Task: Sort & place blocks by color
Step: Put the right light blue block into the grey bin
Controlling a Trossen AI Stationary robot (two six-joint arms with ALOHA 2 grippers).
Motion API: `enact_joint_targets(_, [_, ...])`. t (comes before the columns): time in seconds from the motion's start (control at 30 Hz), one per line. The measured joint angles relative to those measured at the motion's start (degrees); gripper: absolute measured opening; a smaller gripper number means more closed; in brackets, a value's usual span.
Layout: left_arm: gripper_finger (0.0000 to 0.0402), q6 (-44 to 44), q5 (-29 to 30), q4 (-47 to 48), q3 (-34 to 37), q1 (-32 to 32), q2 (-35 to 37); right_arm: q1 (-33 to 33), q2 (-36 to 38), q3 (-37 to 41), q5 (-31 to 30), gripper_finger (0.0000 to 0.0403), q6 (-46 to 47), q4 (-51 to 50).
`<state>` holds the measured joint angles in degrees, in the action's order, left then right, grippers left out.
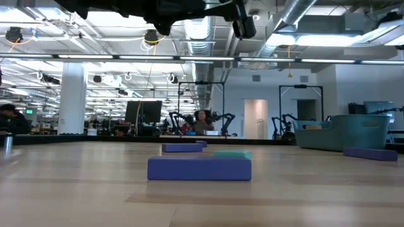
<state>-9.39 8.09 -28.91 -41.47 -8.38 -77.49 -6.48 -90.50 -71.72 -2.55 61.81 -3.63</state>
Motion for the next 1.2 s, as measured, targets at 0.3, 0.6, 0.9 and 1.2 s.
enact_joint_targets(0.3, [0.0137,4.3,-0.4,0.5,0.0,0.0,0.0,-0.1,0.6,-0.1,-2.3,0.0130,2.0,-1.9])
enact_joint_targets(0.6, [0.0232,16.1,0.4,11.0,0.1,1.3,0.0,-2.5,7.7,-0.1,-7.1,0.0128,4.8,-32.7])
enact_joint_targets(0.9, [0.0294,23.6,1.1,26.6,0.1,2.0,0.0,-19.5,10.4,-0.1,1.0,0.0130,23.7,-72.7])
enact_joint_targets(1.2, [0.0295,24.9,4.6,25.6,0.1,2.3,0.0,-38.1,10.4,12.6,17.2,0.0133,46.0,-65.8])
